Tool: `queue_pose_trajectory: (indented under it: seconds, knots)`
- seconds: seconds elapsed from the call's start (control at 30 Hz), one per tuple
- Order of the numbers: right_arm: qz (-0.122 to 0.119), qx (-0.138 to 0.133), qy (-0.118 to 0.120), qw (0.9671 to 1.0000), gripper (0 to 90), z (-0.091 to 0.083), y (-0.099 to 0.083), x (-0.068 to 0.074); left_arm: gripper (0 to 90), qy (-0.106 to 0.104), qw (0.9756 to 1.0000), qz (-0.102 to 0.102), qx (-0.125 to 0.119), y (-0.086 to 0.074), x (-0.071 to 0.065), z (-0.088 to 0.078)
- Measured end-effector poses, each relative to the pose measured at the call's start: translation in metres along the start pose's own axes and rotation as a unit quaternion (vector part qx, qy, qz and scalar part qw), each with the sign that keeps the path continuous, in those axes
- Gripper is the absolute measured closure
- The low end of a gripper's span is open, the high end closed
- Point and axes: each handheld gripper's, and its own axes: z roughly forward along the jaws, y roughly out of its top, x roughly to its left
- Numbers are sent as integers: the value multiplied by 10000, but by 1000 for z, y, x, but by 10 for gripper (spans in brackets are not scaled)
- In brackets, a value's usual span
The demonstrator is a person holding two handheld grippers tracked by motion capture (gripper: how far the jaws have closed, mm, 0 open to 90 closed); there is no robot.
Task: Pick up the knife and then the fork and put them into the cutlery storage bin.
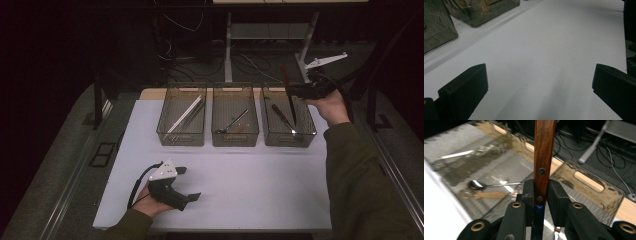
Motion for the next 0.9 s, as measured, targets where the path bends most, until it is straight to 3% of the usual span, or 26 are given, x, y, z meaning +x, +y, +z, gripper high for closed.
queue_pose_trajectory:
  seconds: [0.23, 0.47, 0.9]
  knots:
    - [229, 430, -25, 9988, 768, 33, -15, -11, 0, 0, 10000, -12, -30, 0, 0, 0]
    - [386, 971, -9, 9945, 767, 60, -30, -12, 0, -18, 10000, -29, -39, 0, 0, 0]
    - [553, 1493, -201, 9870, 764, 88, -41, -12, 0, -29, 10000, -18, -47, 0, 0, 0]
